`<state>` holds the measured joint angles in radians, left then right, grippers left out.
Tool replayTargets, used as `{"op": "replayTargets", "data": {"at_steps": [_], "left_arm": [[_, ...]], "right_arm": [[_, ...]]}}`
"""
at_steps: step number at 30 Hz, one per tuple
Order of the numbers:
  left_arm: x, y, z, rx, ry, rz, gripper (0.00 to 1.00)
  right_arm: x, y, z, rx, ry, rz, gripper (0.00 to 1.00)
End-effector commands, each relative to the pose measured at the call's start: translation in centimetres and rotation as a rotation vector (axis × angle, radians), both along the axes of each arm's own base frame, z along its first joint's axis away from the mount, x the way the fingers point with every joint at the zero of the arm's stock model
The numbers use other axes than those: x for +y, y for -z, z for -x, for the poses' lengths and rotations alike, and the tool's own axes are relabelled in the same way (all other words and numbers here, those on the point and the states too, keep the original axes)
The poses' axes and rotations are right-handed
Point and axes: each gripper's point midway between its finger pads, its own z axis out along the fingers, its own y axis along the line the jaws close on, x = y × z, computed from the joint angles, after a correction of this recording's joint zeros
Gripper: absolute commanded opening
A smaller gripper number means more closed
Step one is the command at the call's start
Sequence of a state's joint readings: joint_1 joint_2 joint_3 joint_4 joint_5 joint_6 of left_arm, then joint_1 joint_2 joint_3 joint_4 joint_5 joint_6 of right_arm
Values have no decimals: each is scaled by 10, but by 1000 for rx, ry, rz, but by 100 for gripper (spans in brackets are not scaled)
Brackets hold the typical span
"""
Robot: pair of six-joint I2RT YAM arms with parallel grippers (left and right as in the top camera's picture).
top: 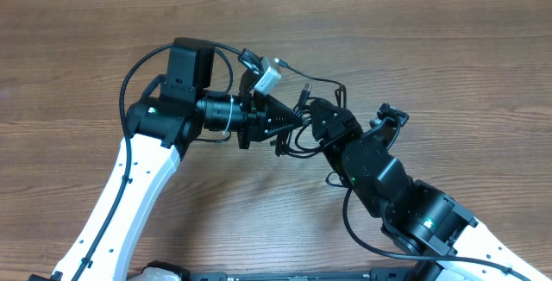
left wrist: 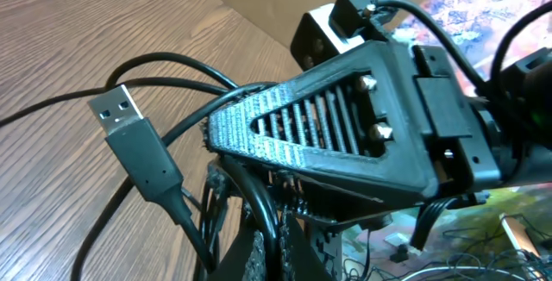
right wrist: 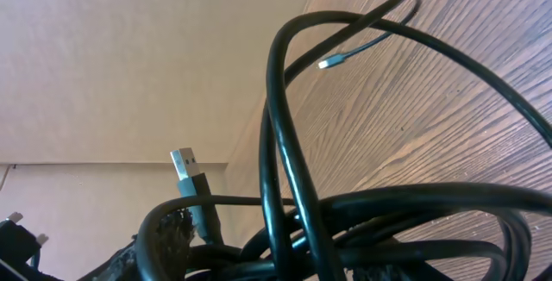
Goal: Untangle cables
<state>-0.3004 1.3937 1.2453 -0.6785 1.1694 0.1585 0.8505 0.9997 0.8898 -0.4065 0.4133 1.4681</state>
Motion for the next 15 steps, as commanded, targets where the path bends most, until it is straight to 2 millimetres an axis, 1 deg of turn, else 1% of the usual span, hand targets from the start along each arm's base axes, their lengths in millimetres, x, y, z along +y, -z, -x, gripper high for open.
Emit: {"op": "replayTargets", "data": {"at_steps": [1,3,10,13,15], "left_arm": [[-3,-22,10,-28,66,80,4],[-3,-24,11,-30,74,89,4],[-3,-23,11,-31,73,87,4],[-3,-23,11,-31,72,87,4],[-3,-21,9,-31,61,76,5]], "right_arm": [[-2,-1,-3,-3,17,1,53],[-2,-1,-3,-2,18,-2,46],[-2,-2,-3,-7,18,-7,16],[0,-2,-2,-4,9,-10,5],[1,-1,-2,-1,2,-12,4]]}}
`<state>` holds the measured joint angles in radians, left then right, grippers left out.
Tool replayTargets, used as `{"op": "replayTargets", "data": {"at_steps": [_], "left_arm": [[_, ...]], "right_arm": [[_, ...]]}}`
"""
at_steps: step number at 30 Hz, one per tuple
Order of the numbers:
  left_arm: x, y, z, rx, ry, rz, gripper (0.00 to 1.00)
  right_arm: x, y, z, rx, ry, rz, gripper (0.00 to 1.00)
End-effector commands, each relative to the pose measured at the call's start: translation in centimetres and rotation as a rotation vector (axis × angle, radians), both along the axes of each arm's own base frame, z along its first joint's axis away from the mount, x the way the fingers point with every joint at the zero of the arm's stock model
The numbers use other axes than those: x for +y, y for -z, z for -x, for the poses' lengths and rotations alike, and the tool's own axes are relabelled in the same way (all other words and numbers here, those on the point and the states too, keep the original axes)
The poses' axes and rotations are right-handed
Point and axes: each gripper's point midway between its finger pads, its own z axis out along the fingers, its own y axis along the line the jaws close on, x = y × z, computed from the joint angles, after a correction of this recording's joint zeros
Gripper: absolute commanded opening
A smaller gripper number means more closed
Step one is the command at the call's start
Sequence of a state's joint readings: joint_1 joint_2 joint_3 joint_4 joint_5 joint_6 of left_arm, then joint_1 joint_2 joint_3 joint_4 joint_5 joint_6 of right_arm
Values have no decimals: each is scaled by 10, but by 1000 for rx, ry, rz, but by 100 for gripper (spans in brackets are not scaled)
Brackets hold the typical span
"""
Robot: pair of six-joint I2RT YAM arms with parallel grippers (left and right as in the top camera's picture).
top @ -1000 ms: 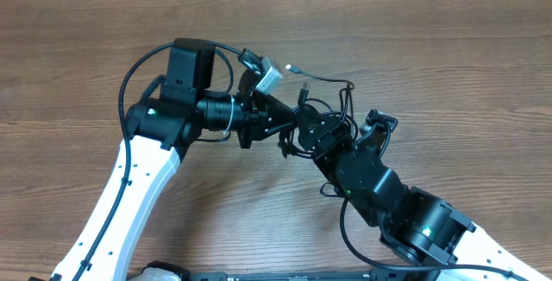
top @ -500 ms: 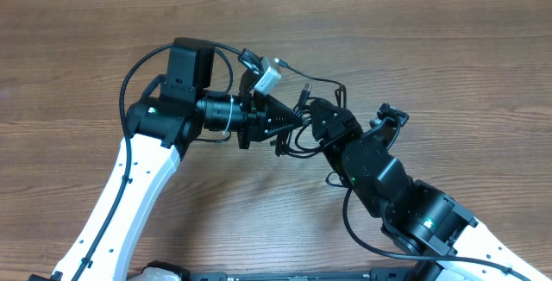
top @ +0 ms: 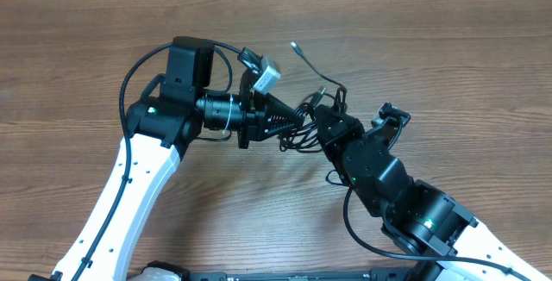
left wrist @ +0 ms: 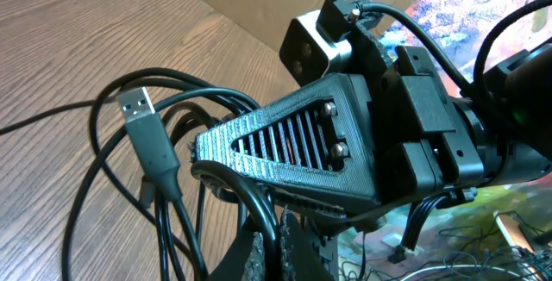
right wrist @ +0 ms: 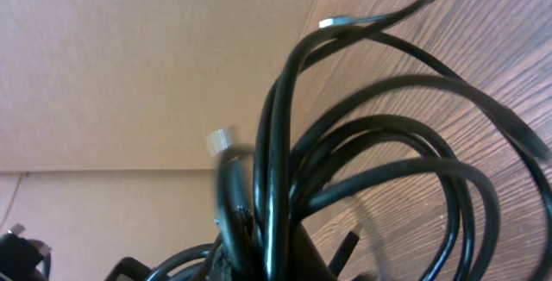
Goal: Untangle cables
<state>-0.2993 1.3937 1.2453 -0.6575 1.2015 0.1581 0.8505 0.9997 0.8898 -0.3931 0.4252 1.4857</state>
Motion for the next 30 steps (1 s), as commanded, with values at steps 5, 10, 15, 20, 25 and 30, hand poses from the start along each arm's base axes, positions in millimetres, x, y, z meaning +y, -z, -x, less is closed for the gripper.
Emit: {"op": "replayTargets", "data": {"at_steps": [5,10,15,20,25,30], "left_arm": [[5,8,-10,-12,-75,-81,4],[23,42,-29,4,-233,-279,4],[52,73,-43,16,-380,-489,4],[67,84,-50,38,-470,-574,8],[76,88,-56,22,-515,-622,10],[98,95,-68,-19,-613,-731,11]], "right_arm": [[7,2,3,16,-49,-2,4],[7,-4,6,6,-59,-19,4],[5,-20,12,-26,-77,-64,4],[5,-33,19,-51,-108,-108,4],[7,-44,26,-68,-142,-144,4],[13,-55,34,-84,-204,-189,4]]}}
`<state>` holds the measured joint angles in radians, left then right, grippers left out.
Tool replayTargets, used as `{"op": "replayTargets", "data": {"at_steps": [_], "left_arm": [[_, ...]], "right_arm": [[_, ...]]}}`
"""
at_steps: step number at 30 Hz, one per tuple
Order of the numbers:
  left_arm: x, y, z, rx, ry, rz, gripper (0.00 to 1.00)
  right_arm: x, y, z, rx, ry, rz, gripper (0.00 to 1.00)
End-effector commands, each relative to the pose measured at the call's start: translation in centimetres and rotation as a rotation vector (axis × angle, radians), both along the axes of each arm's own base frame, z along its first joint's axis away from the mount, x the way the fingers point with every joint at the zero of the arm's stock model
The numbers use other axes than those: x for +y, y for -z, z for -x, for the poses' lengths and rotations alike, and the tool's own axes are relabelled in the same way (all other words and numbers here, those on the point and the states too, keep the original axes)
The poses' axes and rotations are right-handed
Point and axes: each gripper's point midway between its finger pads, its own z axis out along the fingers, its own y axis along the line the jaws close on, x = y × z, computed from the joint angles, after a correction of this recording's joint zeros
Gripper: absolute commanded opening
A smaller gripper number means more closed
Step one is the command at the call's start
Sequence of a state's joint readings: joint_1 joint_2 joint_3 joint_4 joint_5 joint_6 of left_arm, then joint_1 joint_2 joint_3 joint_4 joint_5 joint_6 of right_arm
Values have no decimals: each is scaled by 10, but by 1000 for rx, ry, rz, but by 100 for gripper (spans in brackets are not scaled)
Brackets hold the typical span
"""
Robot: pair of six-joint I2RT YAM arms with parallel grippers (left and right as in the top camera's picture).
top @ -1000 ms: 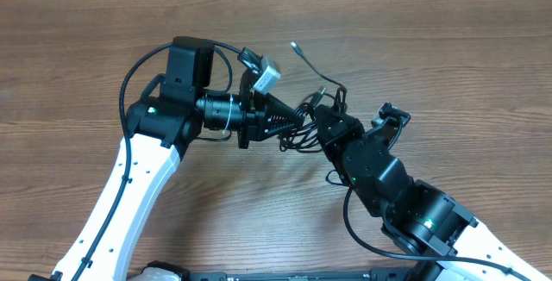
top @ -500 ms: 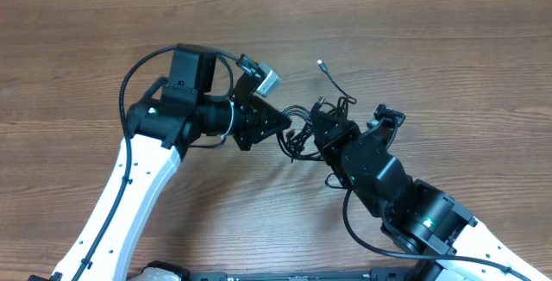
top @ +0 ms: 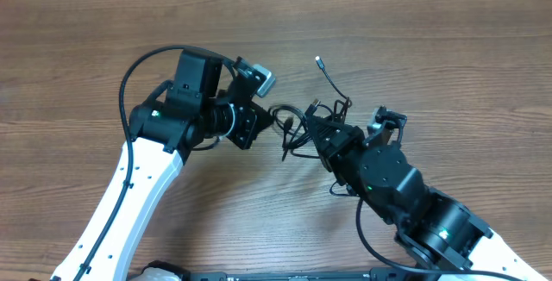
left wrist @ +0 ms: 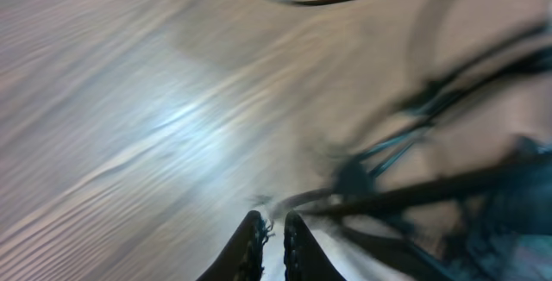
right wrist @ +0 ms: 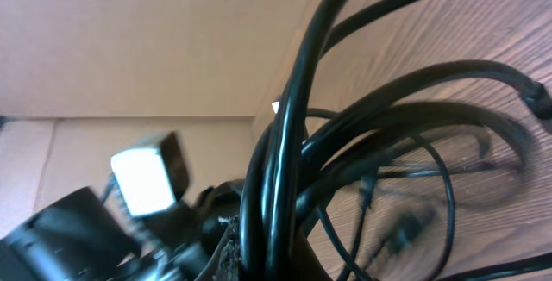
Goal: Untangle cables
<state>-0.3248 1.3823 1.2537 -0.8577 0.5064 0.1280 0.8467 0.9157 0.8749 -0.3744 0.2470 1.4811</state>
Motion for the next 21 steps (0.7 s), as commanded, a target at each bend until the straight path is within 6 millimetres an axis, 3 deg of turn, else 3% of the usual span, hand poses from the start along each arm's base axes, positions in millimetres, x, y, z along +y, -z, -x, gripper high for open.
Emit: {"op": "replayTargets", "data": {"at_steps": [1,9,13,16,21], "left_arm": [[42,11,-26,-59,-179,-192,11],[45,11,-28,-45,-221,-188,9],[33,10,-19,0,-183,-123,13],[20,8,-4,42,-96,-63,29],[0,5,34,98,131,26,43]], "right_arm": [[-1,-36,12,-72,-48,-92,4],[5,-34,17,-60,-95,-89,4],[3,-34,16,-63,-83,-86,4],[-4,-34,10,-94,-46,-47,4],[-33,-27,-5,-117,126,46,4]]}}
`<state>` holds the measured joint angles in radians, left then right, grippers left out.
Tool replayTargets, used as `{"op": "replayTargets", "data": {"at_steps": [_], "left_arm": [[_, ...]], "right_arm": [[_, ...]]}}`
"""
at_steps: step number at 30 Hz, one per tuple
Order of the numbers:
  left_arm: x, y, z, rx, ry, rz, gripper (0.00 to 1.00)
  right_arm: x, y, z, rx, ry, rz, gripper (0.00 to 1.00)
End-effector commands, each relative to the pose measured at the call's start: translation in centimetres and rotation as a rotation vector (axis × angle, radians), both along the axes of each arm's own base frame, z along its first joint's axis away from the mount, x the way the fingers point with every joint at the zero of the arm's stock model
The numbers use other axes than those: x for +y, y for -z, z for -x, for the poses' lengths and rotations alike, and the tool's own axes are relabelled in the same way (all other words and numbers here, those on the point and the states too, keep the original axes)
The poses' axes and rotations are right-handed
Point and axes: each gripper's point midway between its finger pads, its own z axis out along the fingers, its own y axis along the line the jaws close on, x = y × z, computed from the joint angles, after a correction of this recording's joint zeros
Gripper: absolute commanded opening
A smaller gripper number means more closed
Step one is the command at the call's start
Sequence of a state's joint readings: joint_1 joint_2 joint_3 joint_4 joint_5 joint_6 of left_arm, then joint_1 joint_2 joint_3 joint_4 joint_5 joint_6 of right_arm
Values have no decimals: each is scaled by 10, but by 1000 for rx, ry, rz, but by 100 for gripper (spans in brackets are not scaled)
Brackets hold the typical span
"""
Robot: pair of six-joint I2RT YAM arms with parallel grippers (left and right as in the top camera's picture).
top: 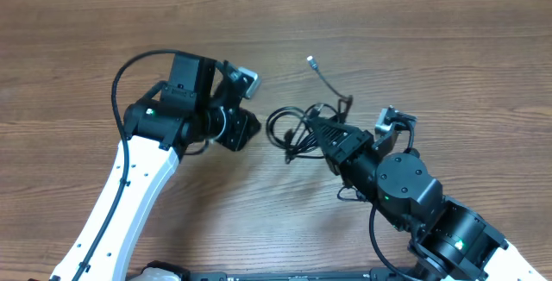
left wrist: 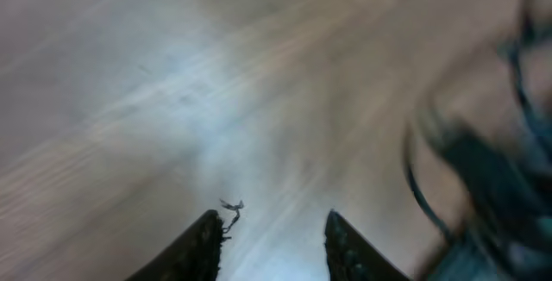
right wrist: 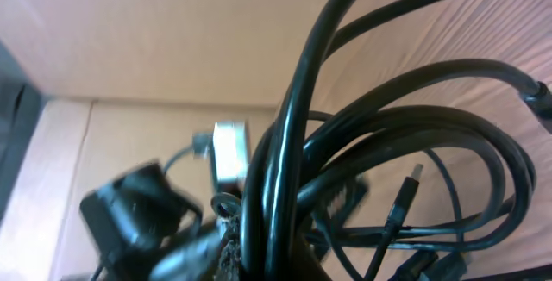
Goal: Untangle cables
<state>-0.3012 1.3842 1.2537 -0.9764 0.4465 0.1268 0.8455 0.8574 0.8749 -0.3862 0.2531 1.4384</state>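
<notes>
A tangle of black cables (top: 297,128) lies mid-table, with one thin end reaching up to a small plug (top: 310,59). My right gripper (top: 317,129) is shut on the bundle. In the right wrist view several black strands (right wrist: 289,143) run through its jaws (right wrist: 267,248), and a USB plug (right wrist: 412,179) hangs behind them. My left gripper (top: 250,131) stands just left of the tangle, apart from it. The left wrist view is blurred, but its gripper (left wrist: 274,219) is open over bare wood, with cables (left wrist: 483,169) smeared at the right.
The wooden table (top: 448,48) stretches all round the tangle. A cardboard wall (right wrist: 172,31) stands at the far edge. The left arm (top: 138,177) and right arm (top: 431,221) come in from the near side.
My left gripper was shut close against the tangle; now it is open and sits further left, off the cables. The right gripper still holds the bundle, which has shifted slightly.
First both grippers met at the tangle, the left one shut among the strands beside the right one. The thin cable end then stood up behind them. Later the left gripper was shut at the tangle's left edge. Now it is open and apart, and only the right holds.
</notes>
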Motion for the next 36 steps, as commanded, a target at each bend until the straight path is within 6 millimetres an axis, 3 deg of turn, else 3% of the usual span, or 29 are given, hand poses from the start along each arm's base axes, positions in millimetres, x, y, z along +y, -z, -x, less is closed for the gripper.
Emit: {"op": "replayTargets", "data": {"at_steps": [1,7,9,14,22,26,36], "left_arm": [[-25,-15,26,10,211,141,47],[-43,-33,52,-4,396,294,61],[-48,-40,55,-30,439,335,68],[-52,-46,48,-98,468,354,72],[-57,-54,32,-196,480,362,56],[-57,-55,25,-232,477,345,55],[-32,-29,-1,-216,309,130,46]], "right_arm": [[-27,-11,-13,-62,151,51,4],[-29,-8,-16,-59,174,61,4],[-24,-7,-14,-44,147,41,4],[-3,-13,-4,-27,27,-26,4],[18,-15,11,-5,-113,-65,4],[28,-18,20,2,-190,-89,4],[45,-28,38,2,-329,-139,4]]}}
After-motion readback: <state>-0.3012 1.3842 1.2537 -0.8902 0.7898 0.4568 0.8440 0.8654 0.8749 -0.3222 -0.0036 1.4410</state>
